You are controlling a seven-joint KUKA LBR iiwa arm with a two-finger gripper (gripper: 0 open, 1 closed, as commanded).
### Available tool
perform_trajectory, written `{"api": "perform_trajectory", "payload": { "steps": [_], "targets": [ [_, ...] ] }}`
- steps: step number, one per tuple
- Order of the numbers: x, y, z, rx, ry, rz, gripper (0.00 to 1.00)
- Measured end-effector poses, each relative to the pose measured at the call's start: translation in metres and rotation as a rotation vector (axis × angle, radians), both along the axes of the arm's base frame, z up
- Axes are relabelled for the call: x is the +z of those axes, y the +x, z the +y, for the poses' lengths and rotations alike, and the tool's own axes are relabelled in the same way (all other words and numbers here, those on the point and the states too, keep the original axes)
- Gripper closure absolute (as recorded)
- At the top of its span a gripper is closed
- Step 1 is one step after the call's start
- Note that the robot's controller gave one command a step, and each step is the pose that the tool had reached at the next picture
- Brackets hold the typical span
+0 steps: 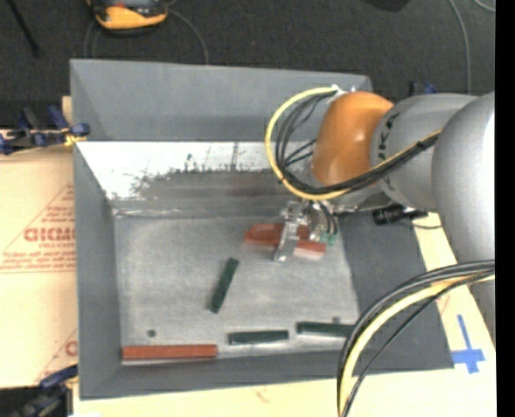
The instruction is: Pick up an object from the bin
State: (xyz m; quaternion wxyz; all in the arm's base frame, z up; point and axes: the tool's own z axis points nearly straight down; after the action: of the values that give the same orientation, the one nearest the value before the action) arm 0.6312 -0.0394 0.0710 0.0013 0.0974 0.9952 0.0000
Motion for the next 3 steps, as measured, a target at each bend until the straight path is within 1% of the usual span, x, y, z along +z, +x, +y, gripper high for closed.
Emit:
{"api": "perform_trajectory", "payload": {
  "steps": [1, 2, 3],
  "targets": [
    [0.0, 0.0, 0.0, 0.0, 0.0, 0.0, 1.0],
    [0.125, -0.035, -0.023, -0.041, 0.0, -0.002, 1.0],
    [0.125, -0.035, -0.023, -0.04, 0.0, -0.001, 1.0]
  ]
}}
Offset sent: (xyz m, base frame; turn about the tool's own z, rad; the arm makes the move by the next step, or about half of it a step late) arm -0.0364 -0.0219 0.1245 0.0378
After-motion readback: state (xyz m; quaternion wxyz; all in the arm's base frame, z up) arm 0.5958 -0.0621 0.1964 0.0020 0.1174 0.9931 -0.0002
